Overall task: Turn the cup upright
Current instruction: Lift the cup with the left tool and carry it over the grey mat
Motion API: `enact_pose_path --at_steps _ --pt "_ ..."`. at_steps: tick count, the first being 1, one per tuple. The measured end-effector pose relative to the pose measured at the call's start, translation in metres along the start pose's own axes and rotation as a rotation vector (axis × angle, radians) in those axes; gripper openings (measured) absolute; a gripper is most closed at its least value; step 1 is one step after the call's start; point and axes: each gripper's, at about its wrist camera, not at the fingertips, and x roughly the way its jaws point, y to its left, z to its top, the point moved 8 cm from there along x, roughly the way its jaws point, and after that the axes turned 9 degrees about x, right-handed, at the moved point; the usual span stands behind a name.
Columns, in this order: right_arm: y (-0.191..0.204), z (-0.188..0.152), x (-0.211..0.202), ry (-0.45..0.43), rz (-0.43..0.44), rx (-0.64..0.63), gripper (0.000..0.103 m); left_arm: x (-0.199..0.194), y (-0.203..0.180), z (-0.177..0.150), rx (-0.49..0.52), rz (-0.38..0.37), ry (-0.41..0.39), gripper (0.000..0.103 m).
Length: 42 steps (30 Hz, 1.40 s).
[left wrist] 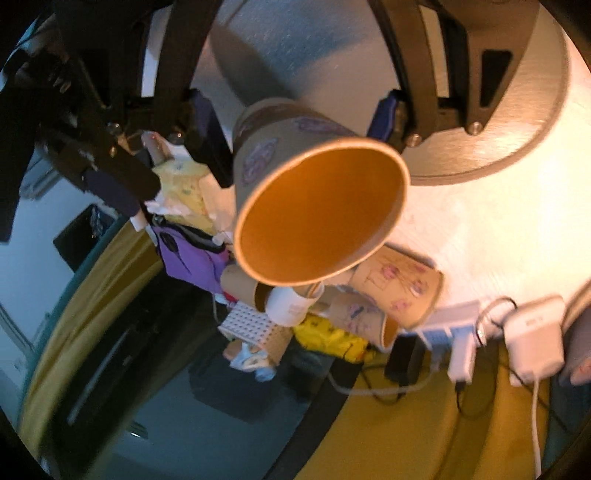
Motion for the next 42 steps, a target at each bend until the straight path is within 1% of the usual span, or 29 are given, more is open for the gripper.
enact_pose_path --at_steps 11,23,29,33,37,42 --pt "0.05 -0.017 -0.034 0.007 0.074 -0.009 0.061 -0.064 0.009 -0.03 0.149 0.031 -0.066 0.068" --pt "0.101 -0.042 -0.065 0.014 0.119 -0.036 0.061 -0.116 0.018 -0.069 0.221 0.011 -0.101 0.068" --pt "0.124 -0.059 -0.083 0.026 0.155 -0.021 0.061 -0.147 0.022 -0.088 0.256 0.018 -0.147 0.068" --pt "0.141 -0.07 -0.098 0.026 0.202 -0.012 0.061 -0.161 0.02 -0.102 0.299 0.007 -0.16 0.068" --pt "0.159 -0.081 -0.111 0.04 0.271 -0.01 0.061 -0.173 0.016 -0.118 0.35 -0.005 -0.171 0.068" --pt "0.184 -0.101 -0.122 0.066 0.35 -0.05 0.061 -0.179 0.007 -0.132 0.4 -0.021 -0.161 0.068"
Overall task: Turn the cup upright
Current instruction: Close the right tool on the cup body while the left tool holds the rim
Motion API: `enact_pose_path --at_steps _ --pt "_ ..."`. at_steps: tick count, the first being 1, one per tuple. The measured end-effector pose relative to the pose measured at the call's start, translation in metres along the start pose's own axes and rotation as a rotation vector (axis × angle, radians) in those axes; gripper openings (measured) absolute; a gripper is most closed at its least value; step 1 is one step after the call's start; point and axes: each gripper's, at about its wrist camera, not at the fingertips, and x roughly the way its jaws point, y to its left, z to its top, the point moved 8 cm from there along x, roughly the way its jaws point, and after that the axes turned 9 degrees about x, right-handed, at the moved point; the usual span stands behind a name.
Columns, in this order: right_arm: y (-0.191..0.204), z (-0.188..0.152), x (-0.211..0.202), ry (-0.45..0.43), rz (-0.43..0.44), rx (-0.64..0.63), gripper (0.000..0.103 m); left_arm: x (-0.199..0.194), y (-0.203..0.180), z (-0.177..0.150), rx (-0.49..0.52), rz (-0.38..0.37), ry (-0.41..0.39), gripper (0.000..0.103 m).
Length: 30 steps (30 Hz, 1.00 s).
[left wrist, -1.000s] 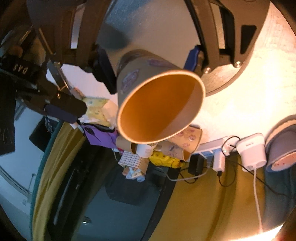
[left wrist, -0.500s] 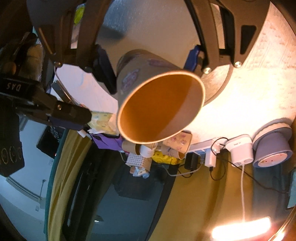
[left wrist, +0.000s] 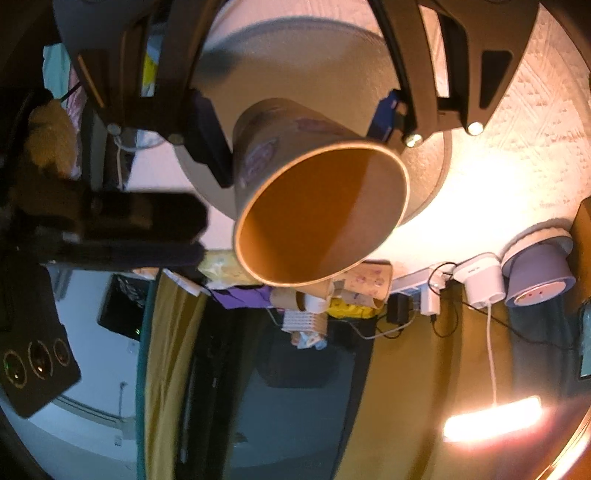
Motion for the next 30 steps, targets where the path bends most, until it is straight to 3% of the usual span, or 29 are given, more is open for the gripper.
enact_pose_path --at_steps 4,7,30 --pt "0.018 -0.015 0.001 0.024 0.035 -0.041 0.061 -0.007 -0.014 -0.003 0.046 -0.025 -0.007 0.068" --pt "0.026 -0.023 0.0 0.037 0.05 -0.065 0.074 -0.012 -0.025 -0.004 0.08 -0.046 -0.01 0.068" --pt "0.029 -0.055 -0.008 0.079 0.048 -0.132 0.074 -0.026 -0.079 -0.013 0.296 -0.143 -0.031 0.068"
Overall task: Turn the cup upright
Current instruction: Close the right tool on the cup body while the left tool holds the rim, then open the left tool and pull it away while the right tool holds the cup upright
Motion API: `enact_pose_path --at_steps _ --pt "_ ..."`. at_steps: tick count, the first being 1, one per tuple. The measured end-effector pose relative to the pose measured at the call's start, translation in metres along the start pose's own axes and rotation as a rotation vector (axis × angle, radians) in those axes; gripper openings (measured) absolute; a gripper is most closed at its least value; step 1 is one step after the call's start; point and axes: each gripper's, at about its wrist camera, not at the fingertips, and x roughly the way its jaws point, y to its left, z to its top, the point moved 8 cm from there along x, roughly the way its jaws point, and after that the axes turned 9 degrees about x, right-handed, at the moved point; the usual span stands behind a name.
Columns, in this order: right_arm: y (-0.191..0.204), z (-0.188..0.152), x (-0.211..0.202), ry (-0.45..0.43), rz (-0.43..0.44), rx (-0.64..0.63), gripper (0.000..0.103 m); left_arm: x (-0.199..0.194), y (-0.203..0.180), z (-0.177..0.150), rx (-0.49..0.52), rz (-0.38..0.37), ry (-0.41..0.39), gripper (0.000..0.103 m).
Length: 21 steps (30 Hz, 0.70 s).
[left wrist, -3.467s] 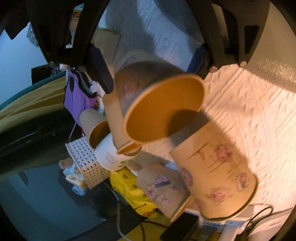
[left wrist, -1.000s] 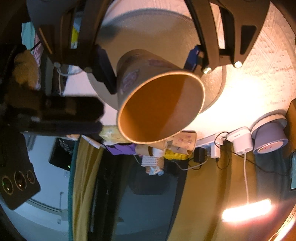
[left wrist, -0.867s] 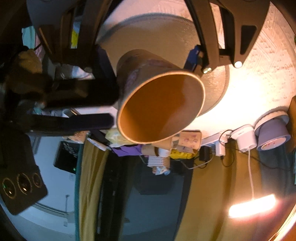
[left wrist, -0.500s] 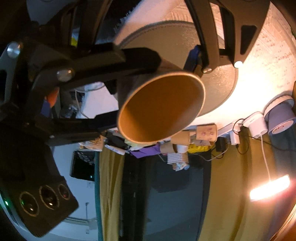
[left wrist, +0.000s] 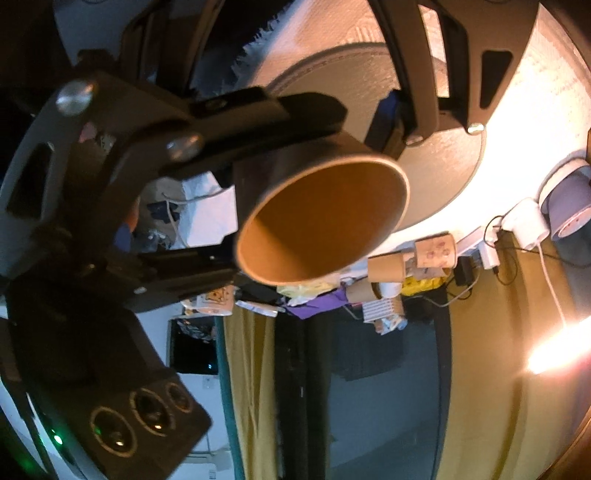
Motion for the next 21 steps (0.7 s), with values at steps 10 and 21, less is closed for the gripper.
enact_pose_path --at_steps 10,21 --pt "-0.004 -0.001 0.009 0.018 -0.016 -0.006 0.071 0.003 0.003 -0.006 -0.034 -0.02 0.002 0.069" --pt "-0.015 0.008 0.026 0.018 -0.052 0.046 0.068 0.008 0.016 -0.023 -0.113 -0.028 0.048 0.077"
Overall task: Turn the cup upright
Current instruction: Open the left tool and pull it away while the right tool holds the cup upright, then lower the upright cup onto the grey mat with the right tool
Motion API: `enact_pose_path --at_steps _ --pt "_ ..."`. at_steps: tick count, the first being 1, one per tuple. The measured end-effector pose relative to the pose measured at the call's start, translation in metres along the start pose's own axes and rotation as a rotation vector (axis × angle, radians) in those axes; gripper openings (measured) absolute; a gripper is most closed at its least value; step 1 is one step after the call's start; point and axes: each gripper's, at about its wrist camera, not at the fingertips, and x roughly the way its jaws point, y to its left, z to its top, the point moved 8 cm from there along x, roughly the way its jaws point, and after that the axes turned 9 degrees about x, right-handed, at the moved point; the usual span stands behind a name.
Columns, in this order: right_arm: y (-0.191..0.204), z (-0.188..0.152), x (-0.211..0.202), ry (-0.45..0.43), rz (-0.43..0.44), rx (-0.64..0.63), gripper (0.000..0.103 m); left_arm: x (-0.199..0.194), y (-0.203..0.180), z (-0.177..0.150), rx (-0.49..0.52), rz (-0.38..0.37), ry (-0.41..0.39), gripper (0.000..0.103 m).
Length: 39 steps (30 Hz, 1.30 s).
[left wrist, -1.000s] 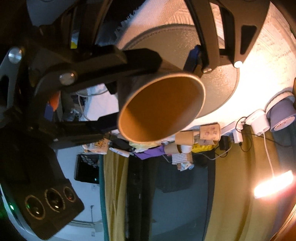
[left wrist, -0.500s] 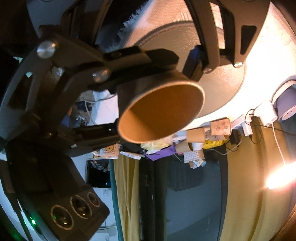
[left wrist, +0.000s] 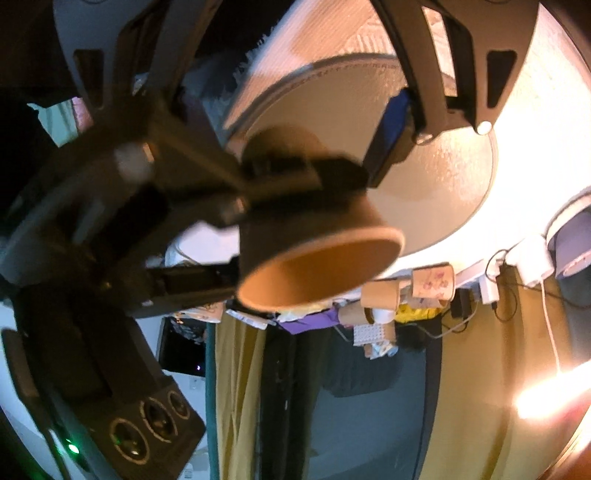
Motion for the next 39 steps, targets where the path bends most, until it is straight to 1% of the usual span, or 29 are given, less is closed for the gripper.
enact_pose_path --at_steps 6,10,20,25,31,35,39 --pt "-0.019 0.017 0.007 -0.047 -0.061 0.05 0.069 0.0 0.017 -0.01 -0.049 0.015 0.035 0.077" --pt "-0.035 0.029 0.012 -0.069 -0.09 0.085 0.069 0.001 0.036 -0.012 -0.098 0.042 0.05 0.077" --pt "-0.062 0.044 0.036 -0.061 -0.142 0.1 0.069 0.0 0.093 -0.008 -0.23 0.136 0.047 0.077" --pt "-0.077 0.052 0.048 -0.07 -0.174 0.12 0.069 0.004 0.119 -0.014 -0.319 0.16 0.051 0.077" --pt "-0.09 0.06 0.067 -0.075 -0.179 0.142 0.069 0.01 0.145 -0.031 -0.441 0.188 0.074 0.077" --pt "-0.096 0.066 0.079 -0.085 -0.168 0.158 0.069 0.013 0.155 -0.037 -0.487 0.197 0.081 0.077" --pt "-0.097 0.066 0.092 -0.074 -0.145 0.165 0.069 0.016 0.159 -0.042 -0.515 0.193 0.089 0.077"
